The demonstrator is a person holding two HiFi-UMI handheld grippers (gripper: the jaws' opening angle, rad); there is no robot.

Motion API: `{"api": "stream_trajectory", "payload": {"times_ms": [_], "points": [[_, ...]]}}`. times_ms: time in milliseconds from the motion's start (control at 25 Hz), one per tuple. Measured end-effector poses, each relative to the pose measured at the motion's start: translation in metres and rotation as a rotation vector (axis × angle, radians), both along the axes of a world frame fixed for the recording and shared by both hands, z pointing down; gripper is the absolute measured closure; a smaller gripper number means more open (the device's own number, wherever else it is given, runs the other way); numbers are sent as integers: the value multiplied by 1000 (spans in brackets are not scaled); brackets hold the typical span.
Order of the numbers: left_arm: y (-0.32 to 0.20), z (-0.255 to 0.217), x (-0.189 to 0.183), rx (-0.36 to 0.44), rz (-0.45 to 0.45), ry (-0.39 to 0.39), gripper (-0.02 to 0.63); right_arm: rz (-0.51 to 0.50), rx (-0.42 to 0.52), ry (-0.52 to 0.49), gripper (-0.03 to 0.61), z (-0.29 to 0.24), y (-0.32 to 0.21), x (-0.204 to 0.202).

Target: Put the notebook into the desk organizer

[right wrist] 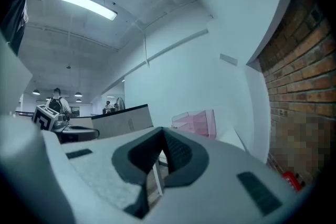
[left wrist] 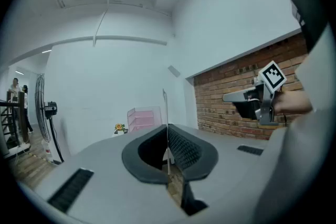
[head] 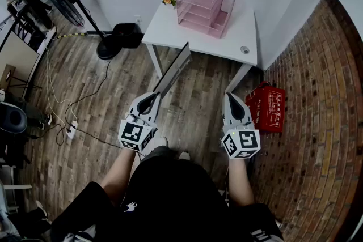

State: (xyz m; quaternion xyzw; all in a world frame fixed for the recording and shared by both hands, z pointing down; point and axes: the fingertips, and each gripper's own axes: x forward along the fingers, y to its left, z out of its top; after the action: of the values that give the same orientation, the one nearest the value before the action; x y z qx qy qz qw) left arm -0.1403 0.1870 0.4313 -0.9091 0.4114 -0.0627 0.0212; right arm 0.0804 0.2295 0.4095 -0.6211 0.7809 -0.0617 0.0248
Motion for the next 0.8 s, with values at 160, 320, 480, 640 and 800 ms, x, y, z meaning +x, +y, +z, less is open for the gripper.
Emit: {"api": "stream_trajectory", "payload": {"times_ms": [160, 320, 480, 640, 800], "points": [[1, 2, -2, -7, 0, 3, 606, -22, 7, -19, 577, 0, 2, -6], [1, 4, -4, -7, 0, 8, 606, -30, 9, -16, 577, -1, 4, -11], [1, 5, -3, -8, -2, 23, 606, -34, 15, -13, 577, -3, 7, -13], [0, 6, -1, -14, 3, 23, 606, -32, 16, -23, 577, -3, 8, -8], [-3, 7, 4, -20, 2, 19, 606, -31, 10, -28, 577, 0, 8, -4]]}}
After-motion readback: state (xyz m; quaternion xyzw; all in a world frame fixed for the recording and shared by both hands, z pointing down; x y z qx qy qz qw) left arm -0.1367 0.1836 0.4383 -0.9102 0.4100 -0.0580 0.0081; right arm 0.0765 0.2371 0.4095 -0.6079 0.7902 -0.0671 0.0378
